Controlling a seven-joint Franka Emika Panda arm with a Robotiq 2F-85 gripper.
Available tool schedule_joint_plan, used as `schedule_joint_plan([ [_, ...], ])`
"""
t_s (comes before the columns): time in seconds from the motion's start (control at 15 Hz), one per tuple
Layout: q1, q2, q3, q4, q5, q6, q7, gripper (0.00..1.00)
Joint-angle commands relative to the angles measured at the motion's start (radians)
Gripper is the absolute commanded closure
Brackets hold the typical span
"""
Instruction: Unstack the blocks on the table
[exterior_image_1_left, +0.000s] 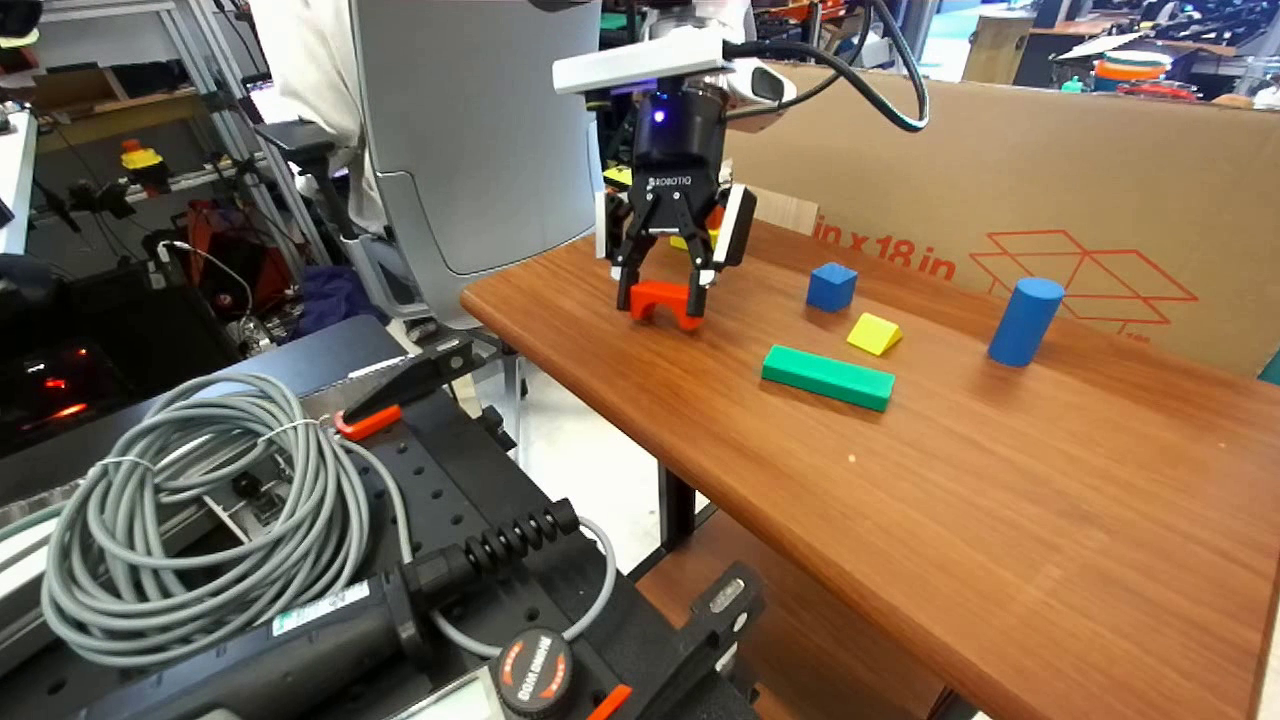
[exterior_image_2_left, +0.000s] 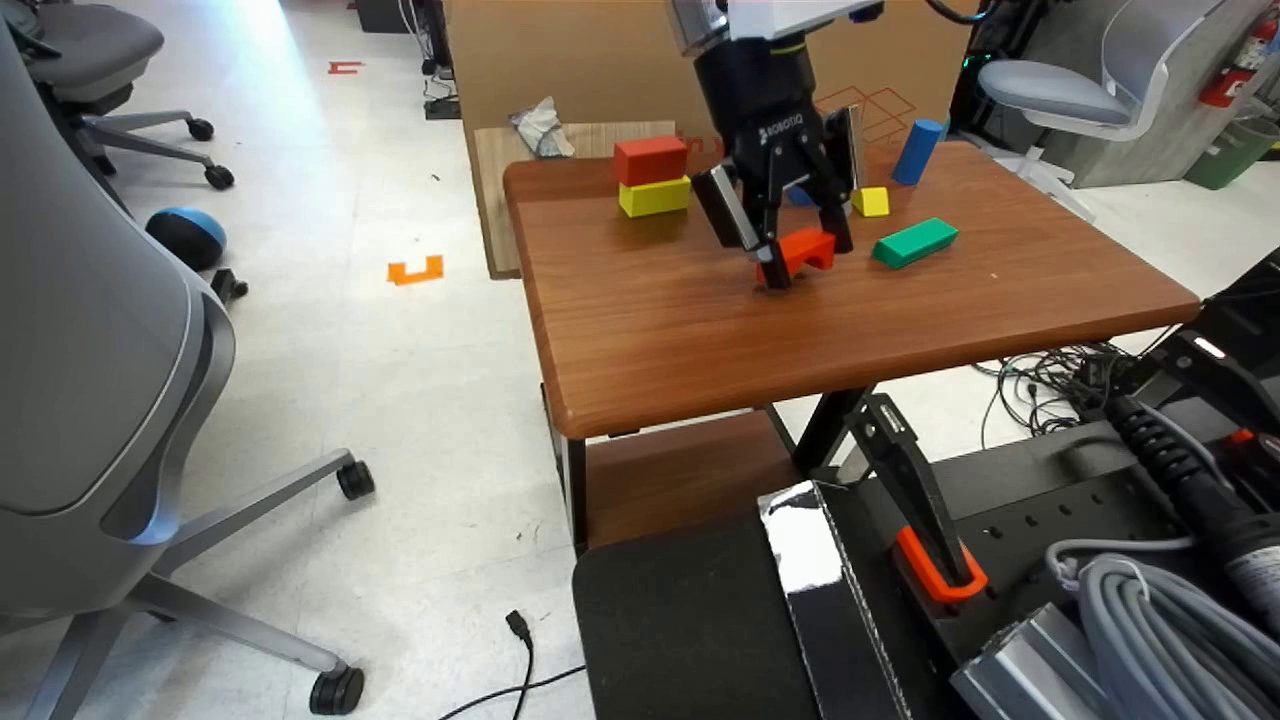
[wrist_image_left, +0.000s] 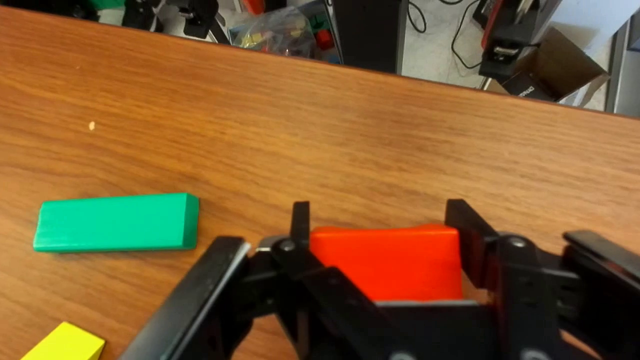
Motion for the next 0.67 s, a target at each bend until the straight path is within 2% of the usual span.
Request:
schedule_joint_plan([
  [0.0,0.006,0.071,-0.002,0.090,-0.009,-0.085,-0.005,0.57],
  [0.07,0.006,0.080,-0.002,0.104,-0.007,-0.102,-0.005,0.57],
  [0.13,0.006,0.080,-0.001,0.112,-0.001,-0.115,0.003,0.08],
  [0.33,0.017,0.060,-0.001,0.097,-0.022,-0.093,0.007,0.00],
  [0.6,0.025,-0.054,0.014,-0.008,-0.041,-0.013,0.004,0.00],
])
